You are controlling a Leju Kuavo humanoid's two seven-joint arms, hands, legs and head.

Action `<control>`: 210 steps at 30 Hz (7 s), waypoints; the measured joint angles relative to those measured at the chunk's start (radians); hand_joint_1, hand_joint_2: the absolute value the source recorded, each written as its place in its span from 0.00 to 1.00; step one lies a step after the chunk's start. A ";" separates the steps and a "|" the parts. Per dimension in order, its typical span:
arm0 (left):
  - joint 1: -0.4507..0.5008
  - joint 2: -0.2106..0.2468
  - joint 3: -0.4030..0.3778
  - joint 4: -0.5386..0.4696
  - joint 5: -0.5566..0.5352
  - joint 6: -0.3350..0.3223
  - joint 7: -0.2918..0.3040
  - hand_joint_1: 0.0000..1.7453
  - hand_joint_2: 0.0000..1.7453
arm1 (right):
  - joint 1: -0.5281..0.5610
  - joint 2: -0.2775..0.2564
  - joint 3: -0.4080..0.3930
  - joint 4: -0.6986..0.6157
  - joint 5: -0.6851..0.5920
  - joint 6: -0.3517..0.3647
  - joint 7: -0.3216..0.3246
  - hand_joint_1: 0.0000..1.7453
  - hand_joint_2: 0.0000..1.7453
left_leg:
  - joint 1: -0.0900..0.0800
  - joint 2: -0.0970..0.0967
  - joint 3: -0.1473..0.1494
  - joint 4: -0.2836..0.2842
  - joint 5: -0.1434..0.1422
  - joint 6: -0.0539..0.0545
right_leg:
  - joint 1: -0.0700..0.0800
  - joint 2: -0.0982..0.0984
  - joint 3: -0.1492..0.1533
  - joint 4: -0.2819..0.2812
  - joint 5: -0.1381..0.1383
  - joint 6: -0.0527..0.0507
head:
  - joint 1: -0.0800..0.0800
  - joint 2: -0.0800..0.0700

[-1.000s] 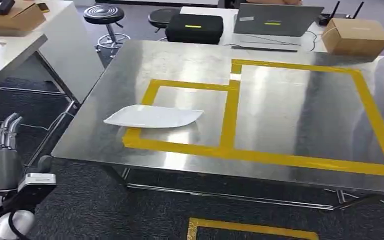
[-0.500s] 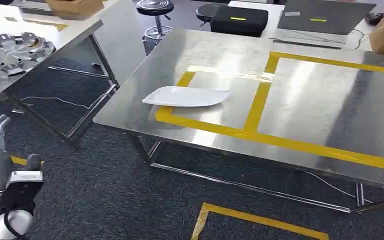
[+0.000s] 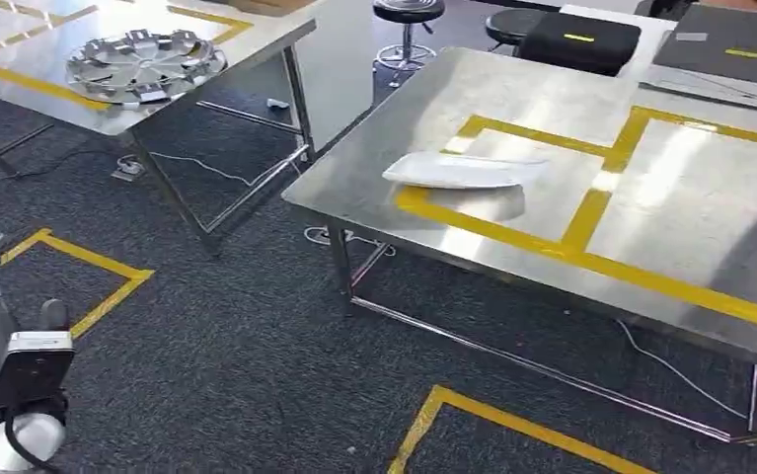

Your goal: Take the parts from the cabinet and place them on the table.

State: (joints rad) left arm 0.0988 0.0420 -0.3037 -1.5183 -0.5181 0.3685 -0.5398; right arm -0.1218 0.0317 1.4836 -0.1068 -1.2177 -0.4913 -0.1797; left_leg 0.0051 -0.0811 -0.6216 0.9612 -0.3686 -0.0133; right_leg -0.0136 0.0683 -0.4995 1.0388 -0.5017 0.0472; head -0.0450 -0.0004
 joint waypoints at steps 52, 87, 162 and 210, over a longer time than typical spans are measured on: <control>0.046 -0.003 -0.019 0.008 -0.119 0.109 0.003 0.00 0.00 | 0.004 0.001 0.000 0.001 0.049 -0.021 -0.009 0.00 0.00 | -0.003 0.116 0.053 0.000 -0.046 0.013 | 0.014 -0.142 -0.011 -0.039 -0.008 0.004 | -0.016 0.000; 0.027 -0.051 -0.041 0.016 -0.002 0.144 -0.057 0.00 0.00 | 0.021 -0.006 0.000 0.002 0.043 -0.028 0.002 0.00 0.00 | -0.006 0.044 0.044 0.013 -0.052 0.021 | 0.012 -0.070 -0.182 0.297 -0.137 -0.001 | 0.002 0.000; -0.223 -0.122 -0.110 0.279 0.114 -0.034 -0.114 0.00 0.00 | -0.247 -0.031 -0.006 -0.012 -0.039 0.018 0.243 0.00 0.00 | -0.001 0.065 -0.114 0.251 -0.147 -0.043 | 0.003 -0.068 -0.086 -0.024 0.067 -0.041 | 0.009 0.000; -0.193 -0.136 -0.092 0.273 0.130 -0.032 -0.131 0.00 0.00 | -0.232 -0.035 -0.001 -0.014 -0.014 0.051 0.252 0.00 0.00 | 0.001 0.020 0.056 -0.018 -0.044 0.021 | 0.017 -0.071 -0.117 0.225 -0.249 -0.005 | 0.045 0.000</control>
State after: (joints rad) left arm -0.0940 -0.0938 -0.3952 -1.2455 -0.3880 0.3368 -0.6706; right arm -0.3533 -0.0034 1.4824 -0.1213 -1.2318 -0.4406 0.0721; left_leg 0.0063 -0.0607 -0.5653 0.9427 -0.4124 0.0072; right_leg 0.0031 -0.0030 -0.6165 1.2641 -0.7506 0.0424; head 0.0004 -0.0004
